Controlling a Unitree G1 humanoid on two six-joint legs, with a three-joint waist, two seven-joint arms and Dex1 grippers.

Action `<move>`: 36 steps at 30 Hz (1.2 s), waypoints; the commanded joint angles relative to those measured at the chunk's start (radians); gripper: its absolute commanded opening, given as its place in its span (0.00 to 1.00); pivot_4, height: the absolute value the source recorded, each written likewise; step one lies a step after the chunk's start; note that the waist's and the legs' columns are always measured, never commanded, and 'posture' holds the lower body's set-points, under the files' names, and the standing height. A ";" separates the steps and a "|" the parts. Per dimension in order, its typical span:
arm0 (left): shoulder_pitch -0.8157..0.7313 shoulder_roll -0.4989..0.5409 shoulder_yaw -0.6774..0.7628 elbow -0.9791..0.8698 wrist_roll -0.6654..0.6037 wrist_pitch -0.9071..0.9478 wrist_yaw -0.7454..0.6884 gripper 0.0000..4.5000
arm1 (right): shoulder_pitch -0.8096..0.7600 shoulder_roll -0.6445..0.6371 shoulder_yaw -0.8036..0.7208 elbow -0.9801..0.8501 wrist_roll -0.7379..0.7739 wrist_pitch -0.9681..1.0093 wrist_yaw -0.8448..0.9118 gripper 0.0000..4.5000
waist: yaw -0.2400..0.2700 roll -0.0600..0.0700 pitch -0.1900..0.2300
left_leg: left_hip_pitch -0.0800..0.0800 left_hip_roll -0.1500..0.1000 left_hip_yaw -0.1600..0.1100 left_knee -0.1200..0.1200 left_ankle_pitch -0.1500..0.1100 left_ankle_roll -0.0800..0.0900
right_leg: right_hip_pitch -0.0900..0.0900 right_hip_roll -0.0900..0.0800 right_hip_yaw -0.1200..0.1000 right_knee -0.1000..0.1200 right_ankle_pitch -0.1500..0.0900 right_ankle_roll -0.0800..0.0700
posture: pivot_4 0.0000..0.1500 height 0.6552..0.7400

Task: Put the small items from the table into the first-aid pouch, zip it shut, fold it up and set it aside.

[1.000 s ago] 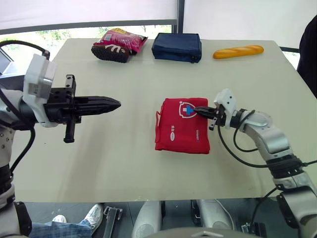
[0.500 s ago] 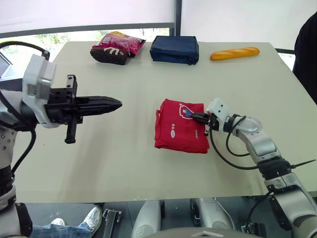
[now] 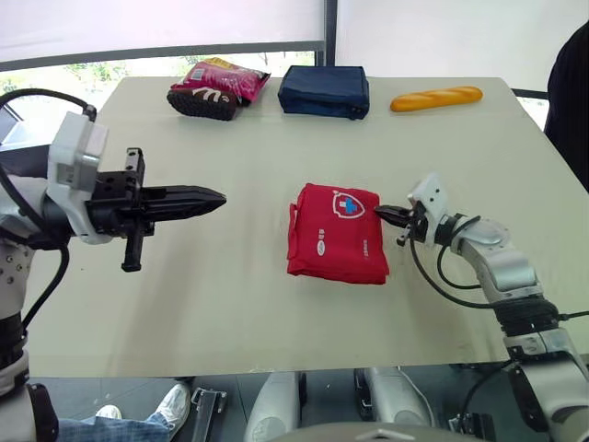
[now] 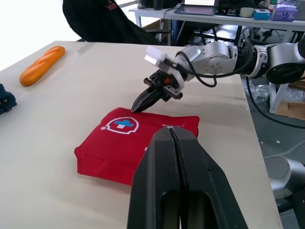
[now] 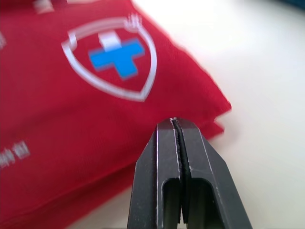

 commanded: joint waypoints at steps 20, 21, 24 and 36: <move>0.028 0.014 0.047 -0.011 -0.065 0.011 0.015 0.00 | 0.055 -0.137 -0.183 -0.228 0.363 0.503 0.126 1.00 | 0.001 0.000 0.000 | 0.000 0.000 -0.001 0.000 0.000 0.000 | 0.000 0.000 0.000 0.000 0.000 0.000 | 1.00 1.00; 0.024 0.014 0.045 -0.005 -0.066 0.015 0.017 0.06 | 0.051 -0.135 -0.170 -0.219 0.354 0.515 0.118 1.00 | 0.000 0.001 0.000 | 0.000 0.000 -0.001 0.000 0.000 0.000 | 0.000 0.000 0.000 0.000 0.000 0.000 | 1.00 1.00; 0.016 0.015 0.038 0.002 -0.064 0.021 0.022 0.29 | 0.036 -0.124 -0.136 -0.199 0.347 0.563 0.104 1.00 | -0.002 0.001 0.000 | -0.001 0.000 0.000 0.000 0.000 0.000 | -0.001 0.001 0.002 0.000 0.000 0.001 | 1.00 1.00; 0.022 0.027 0.043 -0.010 -0.071 0.018 0.009 0.99 | -0.016 -0.009 -0.097 -0.123 0.307 0.595 0.006 1.00 | -0.003 0.000 0.000 | -0.004 0.000 0.000 0.000 0.000 0.000 | -0.005 0.001 0.002 0.000 0.000 0.001 | 1.00 1.00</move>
